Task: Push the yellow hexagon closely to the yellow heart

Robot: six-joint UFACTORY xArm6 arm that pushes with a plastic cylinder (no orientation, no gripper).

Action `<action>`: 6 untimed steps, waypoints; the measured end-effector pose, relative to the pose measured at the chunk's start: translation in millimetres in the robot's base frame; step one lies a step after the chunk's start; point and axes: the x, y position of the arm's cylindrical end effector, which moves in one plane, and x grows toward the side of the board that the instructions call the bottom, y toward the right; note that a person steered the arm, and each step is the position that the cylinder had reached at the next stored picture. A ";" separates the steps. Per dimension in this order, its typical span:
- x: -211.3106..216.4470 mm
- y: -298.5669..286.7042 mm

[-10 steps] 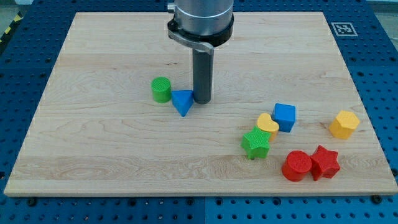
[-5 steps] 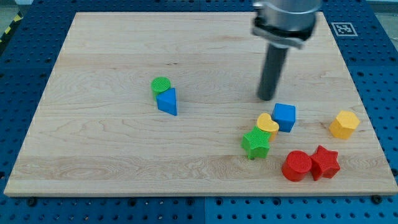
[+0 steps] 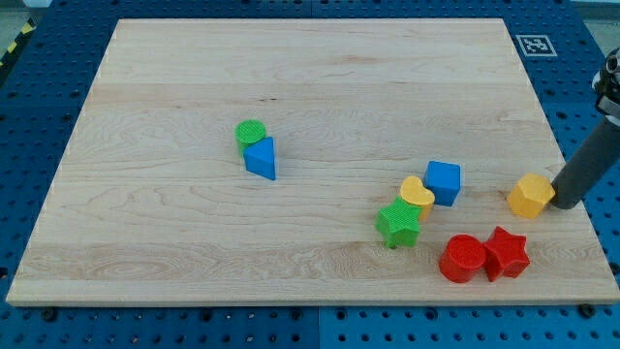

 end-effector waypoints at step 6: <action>20.0 -104.1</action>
